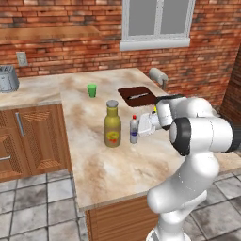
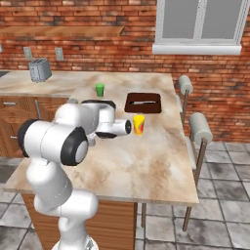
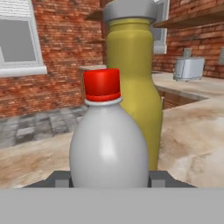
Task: Place the drinks on the dining counter in a tight cluster.
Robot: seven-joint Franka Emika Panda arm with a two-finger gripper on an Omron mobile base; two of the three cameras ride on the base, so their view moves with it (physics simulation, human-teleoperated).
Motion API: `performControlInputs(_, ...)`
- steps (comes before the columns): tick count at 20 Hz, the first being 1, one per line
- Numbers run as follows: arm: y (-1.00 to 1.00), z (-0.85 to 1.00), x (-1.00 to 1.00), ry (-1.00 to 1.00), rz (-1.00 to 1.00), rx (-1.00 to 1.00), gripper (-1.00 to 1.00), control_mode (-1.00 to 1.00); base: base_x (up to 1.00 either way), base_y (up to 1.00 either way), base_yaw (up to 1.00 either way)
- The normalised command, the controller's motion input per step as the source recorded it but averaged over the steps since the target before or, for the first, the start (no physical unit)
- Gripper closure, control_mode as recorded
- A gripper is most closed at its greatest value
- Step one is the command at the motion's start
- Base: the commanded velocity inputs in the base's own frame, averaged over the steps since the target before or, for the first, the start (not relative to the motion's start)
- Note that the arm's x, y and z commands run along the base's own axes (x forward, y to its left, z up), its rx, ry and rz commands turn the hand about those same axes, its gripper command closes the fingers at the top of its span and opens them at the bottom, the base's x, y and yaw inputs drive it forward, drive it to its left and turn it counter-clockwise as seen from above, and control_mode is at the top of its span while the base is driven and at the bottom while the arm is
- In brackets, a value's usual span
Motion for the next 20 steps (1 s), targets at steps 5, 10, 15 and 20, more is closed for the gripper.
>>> performControlInputs(5, 0.02, 0.0, 0.31, -0.01, 0.0, 0.0, 1.0, -1.0, 0.0, 0.0, 0.0)
performControlInputs(10, 0.0, -0.05, 0.06, 0.02, 0.0, 0.0, 1.0, -1.0, 0.0, 0.0, 0.0)
performControlInputs(15, 0.0, -0.36, 0.18, 0.15, 0.0, 0.01, 1.0, -1.0, 0.0, 0.0, 0.0)
performControlInputs(20, 0.0, -0.21, 0.08, 0.05, 0.0, 0.01, 1.0, -1.0, 0.0, 0.0, 0.0)
